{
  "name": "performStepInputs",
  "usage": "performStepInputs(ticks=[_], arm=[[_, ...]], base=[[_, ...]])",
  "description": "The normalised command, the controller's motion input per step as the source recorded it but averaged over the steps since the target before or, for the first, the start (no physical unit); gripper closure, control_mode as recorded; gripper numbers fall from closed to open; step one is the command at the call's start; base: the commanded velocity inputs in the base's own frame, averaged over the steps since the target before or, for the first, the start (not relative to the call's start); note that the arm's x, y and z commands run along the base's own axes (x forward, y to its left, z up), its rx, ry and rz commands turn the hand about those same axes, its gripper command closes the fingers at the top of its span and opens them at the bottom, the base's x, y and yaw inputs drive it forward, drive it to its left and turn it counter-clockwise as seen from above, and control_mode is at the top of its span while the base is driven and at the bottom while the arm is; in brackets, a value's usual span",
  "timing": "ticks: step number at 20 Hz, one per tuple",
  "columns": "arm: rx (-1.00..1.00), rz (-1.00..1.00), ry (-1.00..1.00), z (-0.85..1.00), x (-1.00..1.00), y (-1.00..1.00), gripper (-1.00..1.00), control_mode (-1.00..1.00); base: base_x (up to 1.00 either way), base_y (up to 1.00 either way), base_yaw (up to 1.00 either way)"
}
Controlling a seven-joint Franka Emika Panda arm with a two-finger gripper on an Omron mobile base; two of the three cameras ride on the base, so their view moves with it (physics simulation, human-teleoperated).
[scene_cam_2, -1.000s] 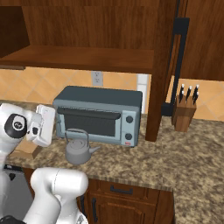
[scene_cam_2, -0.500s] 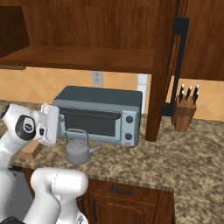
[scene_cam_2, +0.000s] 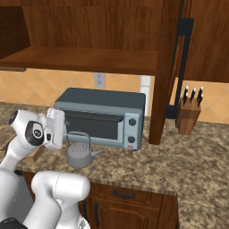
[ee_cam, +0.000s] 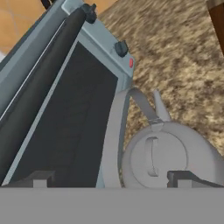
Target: Pick the kettle from the counter and place it on the tray. Then pick the mug from the cabinet and place it on the tray. Then close the cabinet doors.
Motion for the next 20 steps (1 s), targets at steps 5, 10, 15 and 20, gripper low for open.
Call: performStepInputs(ticks=[5, 10, 15, 20], arm=[[0.03, 0.0, 0.0, -0.13, 0.12, -0.03, -1.0, -1.0], [0.04, 0.0, 0.0, -0.12, 0.07, -0.06, -1.0, -1.0], [0.03, -0.02, 0.0, -0.1, 0.15, -0.04, -1.0, -1.0], [0.04, -0.04, 0.0, -0.07, 0.1, -0.07, -1.0, -1.0]], base=[[0.0, 0.0, 0.0], [0.0, 0.0, 0.0], [0.0, 0.0, 0.0], [0.0, 0.0, 0.0]])
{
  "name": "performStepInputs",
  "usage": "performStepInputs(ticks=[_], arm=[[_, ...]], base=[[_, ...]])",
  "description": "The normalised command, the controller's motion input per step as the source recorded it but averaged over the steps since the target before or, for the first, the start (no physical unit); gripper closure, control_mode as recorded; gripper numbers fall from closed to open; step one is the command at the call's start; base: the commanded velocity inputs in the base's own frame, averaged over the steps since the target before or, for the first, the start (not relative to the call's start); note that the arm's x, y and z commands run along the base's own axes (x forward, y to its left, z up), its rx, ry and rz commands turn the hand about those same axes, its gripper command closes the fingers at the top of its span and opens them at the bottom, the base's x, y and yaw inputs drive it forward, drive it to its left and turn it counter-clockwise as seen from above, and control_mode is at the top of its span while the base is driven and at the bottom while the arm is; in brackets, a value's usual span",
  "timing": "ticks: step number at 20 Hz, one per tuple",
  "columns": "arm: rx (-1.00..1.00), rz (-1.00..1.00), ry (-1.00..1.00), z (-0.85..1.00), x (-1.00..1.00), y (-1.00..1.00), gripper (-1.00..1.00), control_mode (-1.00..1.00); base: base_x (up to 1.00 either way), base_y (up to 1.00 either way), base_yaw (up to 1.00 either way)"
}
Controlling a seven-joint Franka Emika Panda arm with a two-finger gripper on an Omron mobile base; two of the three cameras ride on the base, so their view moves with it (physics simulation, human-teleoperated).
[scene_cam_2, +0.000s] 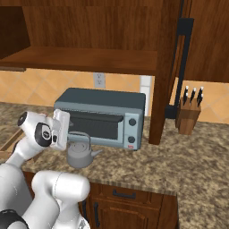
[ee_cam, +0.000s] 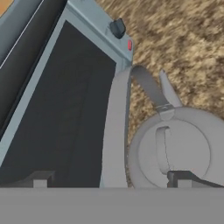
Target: Pick the kettle from the counter and place it on the tray. Then pick the mug from the cabinet and place it on the tray. Then close the cabinet doors.
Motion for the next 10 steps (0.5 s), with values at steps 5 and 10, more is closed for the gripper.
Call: performStepInputs(ticks=[5, 10], arm=[[0.02, -0.04, 0.0, -0.13, 0.0, -0.02, -1.0, -1.0], [0.01, -0.06, 0.0, -0.26, -0.01, -0.03, 1.0, -1.0]], base=[[0.0, 0.0, 0.0], [0.0, 0.0, 0.0]])
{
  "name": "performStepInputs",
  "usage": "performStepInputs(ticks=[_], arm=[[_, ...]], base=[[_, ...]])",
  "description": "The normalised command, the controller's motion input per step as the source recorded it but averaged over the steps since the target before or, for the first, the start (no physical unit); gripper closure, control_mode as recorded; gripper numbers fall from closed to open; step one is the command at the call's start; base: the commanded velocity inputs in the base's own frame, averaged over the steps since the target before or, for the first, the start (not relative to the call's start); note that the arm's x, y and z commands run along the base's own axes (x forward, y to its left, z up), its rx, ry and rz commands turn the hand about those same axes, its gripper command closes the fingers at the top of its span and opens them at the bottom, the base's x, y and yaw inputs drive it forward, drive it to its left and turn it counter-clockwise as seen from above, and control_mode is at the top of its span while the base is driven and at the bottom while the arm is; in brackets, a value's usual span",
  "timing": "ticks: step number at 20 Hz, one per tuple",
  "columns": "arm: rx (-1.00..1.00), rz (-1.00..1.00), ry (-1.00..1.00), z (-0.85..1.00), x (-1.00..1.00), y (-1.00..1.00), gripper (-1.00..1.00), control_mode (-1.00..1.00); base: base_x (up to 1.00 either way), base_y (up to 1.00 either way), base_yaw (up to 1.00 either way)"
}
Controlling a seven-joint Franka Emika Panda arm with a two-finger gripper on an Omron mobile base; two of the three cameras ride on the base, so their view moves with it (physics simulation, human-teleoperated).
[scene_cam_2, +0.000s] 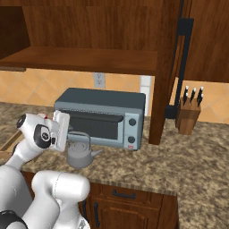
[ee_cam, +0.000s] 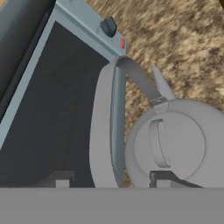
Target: Pick the kettle from the counter and place it on the tray. Then pick the mug from the cabinet and place it on the tray. Then close the cabinet doors.
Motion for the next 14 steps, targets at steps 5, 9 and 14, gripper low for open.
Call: performStepInputs(ticks=[5, 9, 14], arm=[[0.02, -0.04, 0.0, -0.19, 0.0, -0.04, 1.0, -1.0], [0.0, -0.01, -0.01, -0.1, -0.01, 0.03, 1.0, -1.0], [-0.01, 0.0, -0.05, 0.2, -0.17, 0.2, 1.0, -1.0]], base=[[0.0, 0.0, 0.0], [0.0, 0.0, 0.0], [0.0, 0.0, 0.0]])
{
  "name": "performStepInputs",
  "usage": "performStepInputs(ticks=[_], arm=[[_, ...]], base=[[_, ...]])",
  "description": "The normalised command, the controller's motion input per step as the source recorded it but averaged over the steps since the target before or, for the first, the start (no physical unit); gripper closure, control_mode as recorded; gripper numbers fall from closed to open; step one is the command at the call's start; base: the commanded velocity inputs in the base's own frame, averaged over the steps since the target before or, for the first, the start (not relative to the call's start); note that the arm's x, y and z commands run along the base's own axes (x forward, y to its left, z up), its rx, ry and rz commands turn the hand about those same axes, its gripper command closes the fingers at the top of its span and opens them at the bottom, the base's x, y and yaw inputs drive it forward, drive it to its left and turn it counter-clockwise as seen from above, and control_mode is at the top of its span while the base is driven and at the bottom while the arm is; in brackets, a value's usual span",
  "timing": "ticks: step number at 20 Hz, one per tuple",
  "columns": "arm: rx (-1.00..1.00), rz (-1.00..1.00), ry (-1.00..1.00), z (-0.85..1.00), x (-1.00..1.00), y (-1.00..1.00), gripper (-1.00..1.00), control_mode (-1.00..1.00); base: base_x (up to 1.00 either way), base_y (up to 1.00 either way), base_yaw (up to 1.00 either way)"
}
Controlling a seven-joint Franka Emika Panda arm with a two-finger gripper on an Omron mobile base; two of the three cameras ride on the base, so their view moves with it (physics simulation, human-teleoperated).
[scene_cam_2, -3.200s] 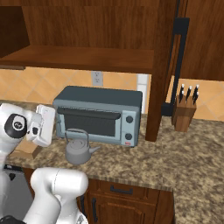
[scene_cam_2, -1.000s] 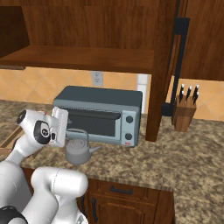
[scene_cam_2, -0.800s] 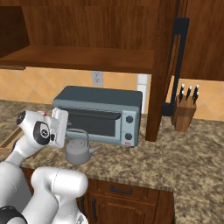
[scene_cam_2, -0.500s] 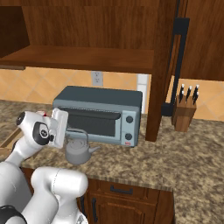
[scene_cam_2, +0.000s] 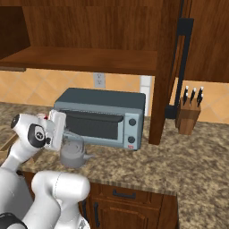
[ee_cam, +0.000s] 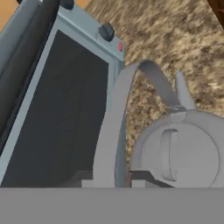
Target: Pick the kettle from the counter and place it on the tray. Then pick the mug from the cabinet and place it on the tray. Then close the cabinet doors.
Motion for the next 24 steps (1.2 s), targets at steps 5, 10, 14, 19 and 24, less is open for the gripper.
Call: performStepInputs(ticks=[5, 10, 14, 19, 24], arm=[[-0.11, 0.0, -0.01, 0.48, -0.03, 0.45, 1.0, -1.0], [-0.14, 0.01, 0.01, 0.38, 0.02, 0.55, 1.0, -1.0], [-0.06, 0.09, 0.12, 0.3, 0.1, 0.63, 1.0, -1.0], [-0.04, 0.15, 0.2, 0.24, 0.16, 0.65, 1.0, -1.0], [-0.01, 0.17, 0.11, 0.05, 0.15, 0.6, 1.0, -1.0]], base=[[0.0, 0.0, 0.0], [0.0, 0.0, 0.0], [0.0, 0.0, 0.0], [0.0, 0.0, 0.0], [0.0, 0.0, 0.0]])
